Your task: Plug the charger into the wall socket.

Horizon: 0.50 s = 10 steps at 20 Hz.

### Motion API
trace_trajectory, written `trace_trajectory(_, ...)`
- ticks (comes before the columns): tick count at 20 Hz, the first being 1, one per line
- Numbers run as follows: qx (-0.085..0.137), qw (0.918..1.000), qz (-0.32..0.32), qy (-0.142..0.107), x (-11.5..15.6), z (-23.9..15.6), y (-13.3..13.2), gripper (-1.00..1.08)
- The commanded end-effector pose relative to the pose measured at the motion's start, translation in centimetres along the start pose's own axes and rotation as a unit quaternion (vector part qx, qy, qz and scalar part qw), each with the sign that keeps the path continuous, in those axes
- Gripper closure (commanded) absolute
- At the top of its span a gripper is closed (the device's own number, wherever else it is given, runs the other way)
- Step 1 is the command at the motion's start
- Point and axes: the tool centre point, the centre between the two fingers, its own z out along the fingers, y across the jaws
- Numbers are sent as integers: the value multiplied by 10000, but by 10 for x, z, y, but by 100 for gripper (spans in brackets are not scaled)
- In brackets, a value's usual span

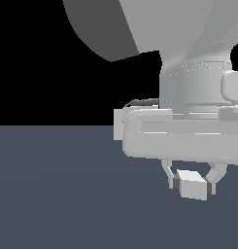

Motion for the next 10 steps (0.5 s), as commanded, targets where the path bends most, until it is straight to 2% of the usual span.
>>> trace_trajectory(1,0,10000,0,2,0,0,0,108)
trace_trajectory(10,2,10000,-6,2,2,-1,-2,108)
